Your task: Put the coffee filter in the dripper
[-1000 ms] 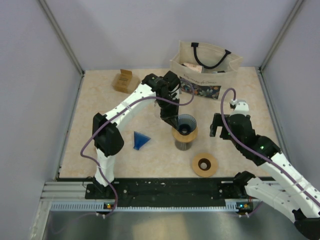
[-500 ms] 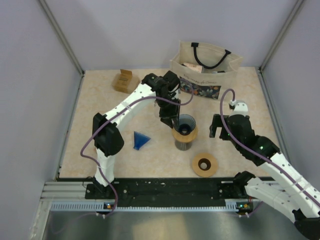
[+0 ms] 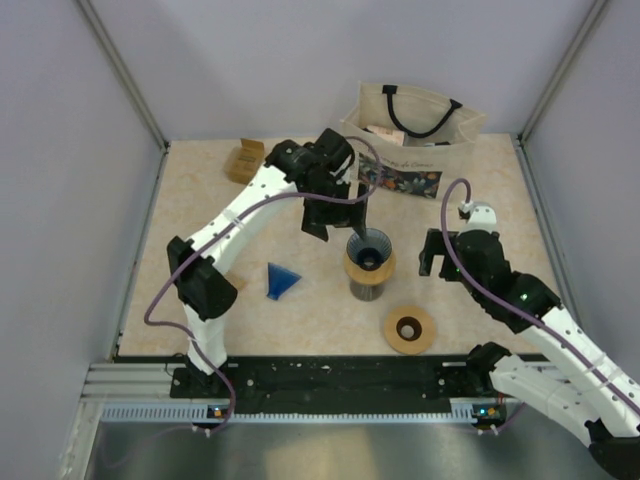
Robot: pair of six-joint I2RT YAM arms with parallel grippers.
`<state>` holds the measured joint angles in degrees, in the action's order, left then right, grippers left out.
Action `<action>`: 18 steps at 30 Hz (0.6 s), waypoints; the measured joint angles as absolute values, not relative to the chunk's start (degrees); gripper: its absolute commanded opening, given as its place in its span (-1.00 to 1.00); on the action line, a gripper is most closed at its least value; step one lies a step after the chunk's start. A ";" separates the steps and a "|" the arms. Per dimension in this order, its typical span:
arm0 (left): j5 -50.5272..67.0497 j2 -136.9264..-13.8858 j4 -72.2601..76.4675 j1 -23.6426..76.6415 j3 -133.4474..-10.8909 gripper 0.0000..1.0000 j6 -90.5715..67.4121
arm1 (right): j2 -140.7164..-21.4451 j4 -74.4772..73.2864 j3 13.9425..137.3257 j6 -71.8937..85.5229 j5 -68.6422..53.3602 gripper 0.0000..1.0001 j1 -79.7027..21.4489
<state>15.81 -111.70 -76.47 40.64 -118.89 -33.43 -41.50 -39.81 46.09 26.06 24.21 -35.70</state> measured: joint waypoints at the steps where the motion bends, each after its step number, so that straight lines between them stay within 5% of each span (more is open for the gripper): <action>1: 14.33 -110.37 -76.31 40.64 -118.89 0.97 -33.56 | -41.39 -39.83 46.09 26.04 24.23 0.98 -35.70; 8: -5.69 -95.66 -73.69 40.69 -114.13 0.97 -36.36 | -40.12 -39.68 46.06 26.00 24.38 0.98 -35.70; 12: -21.45 -81.01 -68.77 39.88 -97.89 0.97 -42.00 | -39.79 -39.38 46.02 25.93 24.40 0.98 -35.70; 18: -29.21 -66.78 -62.35 28.67 -72.12 0.98 -50.94 | -38.79 -38.81 46.00 25.47 25.78 0.98 -35.70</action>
